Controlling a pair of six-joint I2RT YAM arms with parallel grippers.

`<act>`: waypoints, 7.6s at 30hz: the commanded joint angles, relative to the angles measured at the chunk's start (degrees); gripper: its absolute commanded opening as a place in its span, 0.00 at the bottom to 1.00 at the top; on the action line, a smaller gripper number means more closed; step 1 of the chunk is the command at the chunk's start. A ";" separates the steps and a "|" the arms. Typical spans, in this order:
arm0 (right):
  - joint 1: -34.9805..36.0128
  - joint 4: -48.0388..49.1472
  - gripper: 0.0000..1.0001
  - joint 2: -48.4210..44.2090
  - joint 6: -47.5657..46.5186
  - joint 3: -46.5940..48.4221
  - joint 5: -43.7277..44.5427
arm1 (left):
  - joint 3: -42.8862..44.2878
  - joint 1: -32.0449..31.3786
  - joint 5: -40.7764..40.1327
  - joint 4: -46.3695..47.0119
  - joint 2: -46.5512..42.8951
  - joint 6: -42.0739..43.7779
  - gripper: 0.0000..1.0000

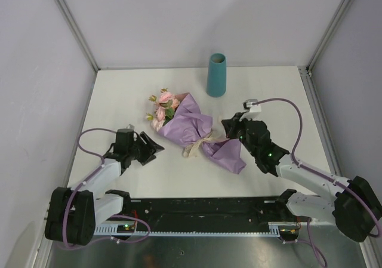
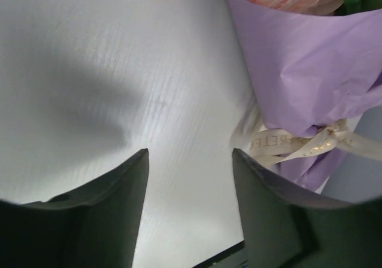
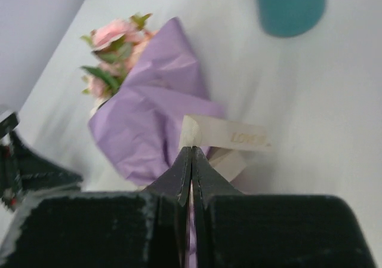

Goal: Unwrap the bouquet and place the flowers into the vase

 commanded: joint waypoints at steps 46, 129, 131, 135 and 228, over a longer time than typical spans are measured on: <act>-18.74 -12.21 0.00 -14.78 5.78 3.08 16.96 | 18.00 -12.62 -13.07 2.24 18.42 2.35 0.00; -2.72 15.54 0.61 22.01 -9.62 -9.79 -26.70 | 38.40 -7.09 3.01 -28.00 25.26 23.40 0.00; -2.10 15.47 0.61 22.89 -9.43 -9.76 -24.68 | 37.82 -7.09 1.78 -28.00 24.40 21.35 0.00; -1.55 16.09 0.58 24.09 -9.50 -9.39 -22.71 | 35.26 -7.26 -1.64 -25.61 21.15 17.35 0.00; -3.95 28.39 0.54 33.88 9.17 -3.00 -38.31 | 25.58 -7.20 -0.23 -11.15 19.14 9.13 0.00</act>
